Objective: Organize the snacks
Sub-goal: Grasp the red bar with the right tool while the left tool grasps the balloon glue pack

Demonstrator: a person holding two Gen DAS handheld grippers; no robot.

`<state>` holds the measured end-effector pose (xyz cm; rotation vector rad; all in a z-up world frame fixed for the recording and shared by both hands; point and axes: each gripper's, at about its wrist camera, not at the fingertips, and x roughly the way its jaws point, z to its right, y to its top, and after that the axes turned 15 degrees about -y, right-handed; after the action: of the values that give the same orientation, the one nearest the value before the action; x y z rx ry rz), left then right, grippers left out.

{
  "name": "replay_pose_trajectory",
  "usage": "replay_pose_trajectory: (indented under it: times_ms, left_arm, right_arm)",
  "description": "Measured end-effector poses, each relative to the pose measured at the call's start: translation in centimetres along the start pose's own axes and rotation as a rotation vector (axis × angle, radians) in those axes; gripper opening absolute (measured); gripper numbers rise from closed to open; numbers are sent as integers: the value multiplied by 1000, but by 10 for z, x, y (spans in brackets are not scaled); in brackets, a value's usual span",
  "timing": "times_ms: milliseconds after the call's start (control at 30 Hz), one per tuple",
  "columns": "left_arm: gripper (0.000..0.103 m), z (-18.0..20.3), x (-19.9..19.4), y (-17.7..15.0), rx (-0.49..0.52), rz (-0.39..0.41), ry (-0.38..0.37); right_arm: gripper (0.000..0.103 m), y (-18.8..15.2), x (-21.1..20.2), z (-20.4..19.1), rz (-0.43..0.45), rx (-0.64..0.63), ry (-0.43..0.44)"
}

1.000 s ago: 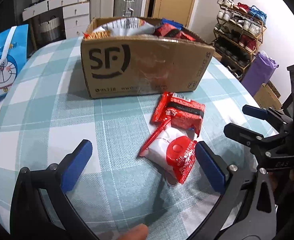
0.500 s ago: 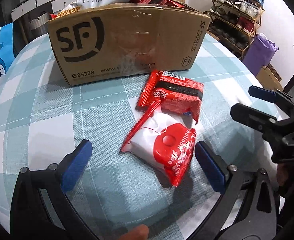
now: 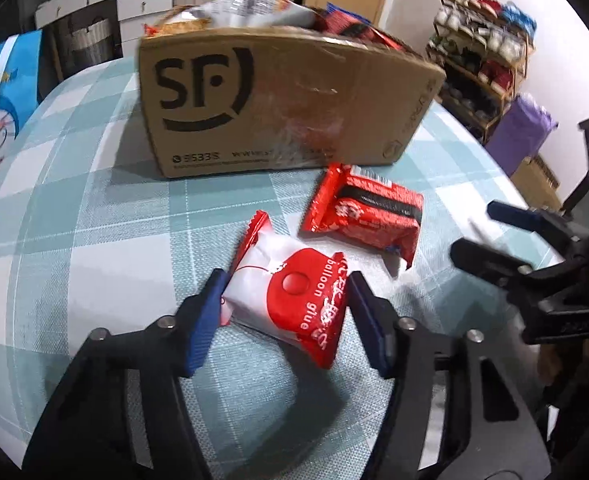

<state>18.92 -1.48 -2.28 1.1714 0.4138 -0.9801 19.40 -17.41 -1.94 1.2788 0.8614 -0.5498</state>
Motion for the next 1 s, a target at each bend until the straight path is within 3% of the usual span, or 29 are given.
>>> replay_pose_trajectory:
  times_ms: [133, 300, 367, 600, 667, 1000]
  left_arm:
    - [56, -11, -12, -2, -17, 26, 14]
    - [56, -22, -18, -4, -47, 49, 34]
    - [56, -27, -23, -5, -53, 52, 52]
    - [56, -35, -25, -7, -70, 63, 76]
    - [57, -35, -24, -8, -72, 64, 77]
    - [57, -35, -23, -7, -82, 69, 78]
  right_arm:
    - [102, 7, 7, -12, -9, -27, 6]
    - [101, 18, 16, -28, 1, -88, 72]
    - [91, 22, 23, -33, -22, -105, 73]
    - [86, 35, 33, -52, -30, -187, 113]
    - [78, 36, 35, -56, -29, -201, 104]
    - [72, 36, 41, -67, -16, -248, 115]
